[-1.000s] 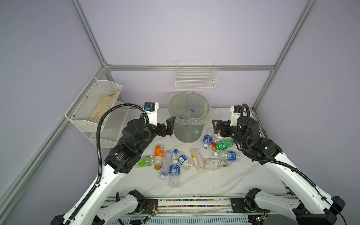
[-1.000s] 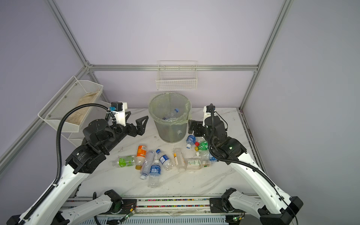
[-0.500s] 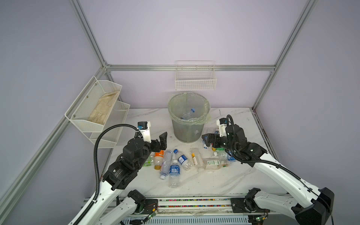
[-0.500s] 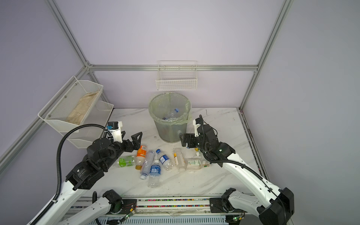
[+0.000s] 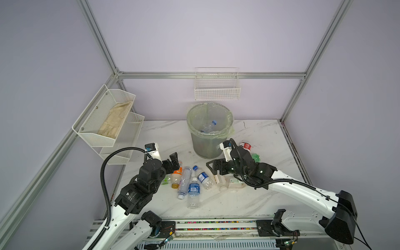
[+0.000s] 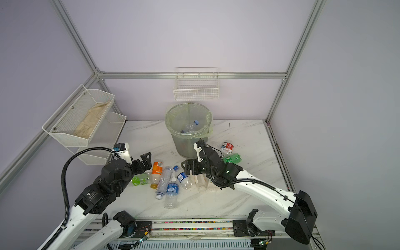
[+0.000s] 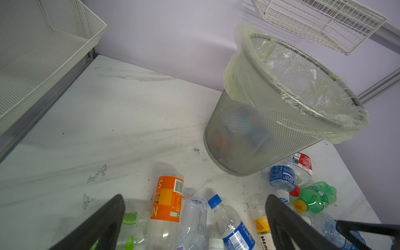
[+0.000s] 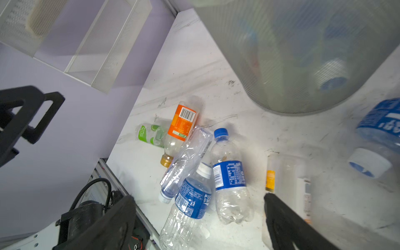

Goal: Throw the plastic bottles in the bin
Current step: Pick up the plastic bottle from the bottom-center of the table.

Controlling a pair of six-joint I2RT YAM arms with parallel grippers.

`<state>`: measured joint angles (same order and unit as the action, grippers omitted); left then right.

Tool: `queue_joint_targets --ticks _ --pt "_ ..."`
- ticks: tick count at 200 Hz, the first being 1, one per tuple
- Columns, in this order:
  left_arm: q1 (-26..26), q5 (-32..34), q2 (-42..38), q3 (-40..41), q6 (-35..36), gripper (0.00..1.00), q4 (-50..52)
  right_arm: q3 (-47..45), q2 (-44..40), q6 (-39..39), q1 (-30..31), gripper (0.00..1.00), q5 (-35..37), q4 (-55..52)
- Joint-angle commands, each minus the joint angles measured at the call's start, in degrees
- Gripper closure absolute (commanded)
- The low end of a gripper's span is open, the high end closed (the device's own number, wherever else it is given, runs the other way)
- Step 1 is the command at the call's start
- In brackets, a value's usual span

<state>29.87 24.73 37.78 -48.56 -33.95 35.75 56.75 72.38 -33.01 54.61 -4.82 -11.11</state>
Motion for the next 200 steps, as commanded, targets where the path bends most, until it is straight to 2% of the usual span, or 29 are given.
queue_joint_targets --ticks 1,65,91,200 --pt "-1.58 -0.13 -1.19 3.95 -4.92 0.00 -0.97 0.13 2.77 -3.77 4.76 0.07 2.80 3.19" --pt "-2.96 -1.44 -3.86 7.46 -7.75 0.00 -0.87 3.72 17.26 -10.04 15.08 0.13 5.26 3.22" --pt "-3.10 -1.18 -4.60 8.03 -7.93 0.00 -0.25 5.41 21.93 -12.94 16.44 0.17 5.52 2.24" --pt "-3.24 -0.74 -7.46 9.44 -8.41 0.00 1.20 8.88 31.23 -20.13 17.92 0.15 11.05 -1.54"
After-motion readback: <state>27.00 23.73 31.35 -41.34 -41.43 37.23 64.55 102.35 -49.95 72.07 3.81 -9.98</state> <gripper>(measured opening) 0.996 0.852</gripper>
